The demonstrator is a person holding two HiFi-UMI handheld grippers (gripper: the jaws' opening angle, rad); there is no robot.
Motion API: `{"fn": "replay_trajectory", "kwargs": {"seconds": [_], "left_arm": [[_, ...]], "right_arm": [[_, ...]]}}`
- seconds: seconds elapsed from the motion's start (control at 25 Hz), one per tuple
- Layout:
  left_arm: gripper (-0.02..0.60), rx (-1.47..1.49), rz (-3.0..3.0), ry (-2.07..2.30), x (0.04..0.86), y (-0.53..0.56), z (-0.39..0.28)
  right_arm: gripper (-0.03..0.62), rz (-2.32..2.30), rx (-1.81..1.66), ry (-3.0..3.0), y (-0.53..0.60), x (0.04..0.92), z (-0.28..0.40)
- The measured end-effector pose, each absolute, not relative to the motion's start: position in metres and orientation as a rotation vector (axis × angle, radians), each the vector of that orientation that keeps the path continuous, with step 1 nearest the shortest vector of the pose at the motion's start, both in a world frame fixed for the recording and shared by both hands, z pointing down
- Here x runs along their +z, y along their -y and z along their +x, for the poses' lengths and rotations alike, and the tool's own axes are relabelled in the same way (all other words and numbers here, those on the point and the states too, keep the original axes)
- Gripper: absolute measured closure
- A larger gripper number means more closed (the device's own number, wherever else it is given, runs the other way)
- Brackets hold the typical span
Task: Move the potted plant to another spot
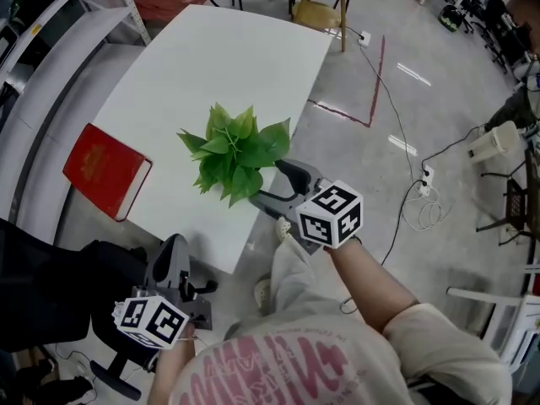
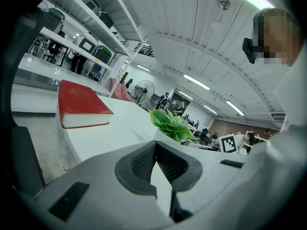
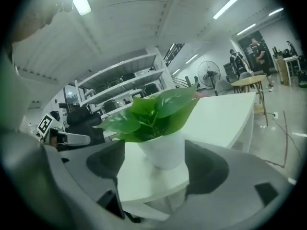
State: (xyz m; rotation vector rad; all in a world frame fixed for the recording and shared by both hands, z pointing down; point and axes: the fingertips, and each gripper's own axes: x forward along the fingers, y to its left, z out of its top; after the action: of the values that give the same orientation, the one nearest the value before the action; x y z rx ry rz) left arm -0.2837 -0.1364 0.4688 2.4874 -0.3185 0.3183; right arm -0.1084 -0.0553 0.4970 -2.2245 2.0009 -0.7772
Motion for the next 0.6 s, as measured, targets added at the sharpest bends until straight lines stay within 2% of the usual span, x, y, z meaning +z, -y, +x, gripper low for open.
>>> {"fn": "replay_trajectory", "kwargs": {"seconds": [0.4,0.6], "left_arm": [[0.580,0.290,2.462,0.438,0.470,0.156,-0.276],[0.578,0.308,2.443,0.454,0.479,0.153,-0.271]], "right_arm": [[0.086,-2.216,-0.686,-2.110,0.081,0.503,-0.106],[0.054,-2.218,-0.621,-2.233,0.093,0.509,-0.111]]}}
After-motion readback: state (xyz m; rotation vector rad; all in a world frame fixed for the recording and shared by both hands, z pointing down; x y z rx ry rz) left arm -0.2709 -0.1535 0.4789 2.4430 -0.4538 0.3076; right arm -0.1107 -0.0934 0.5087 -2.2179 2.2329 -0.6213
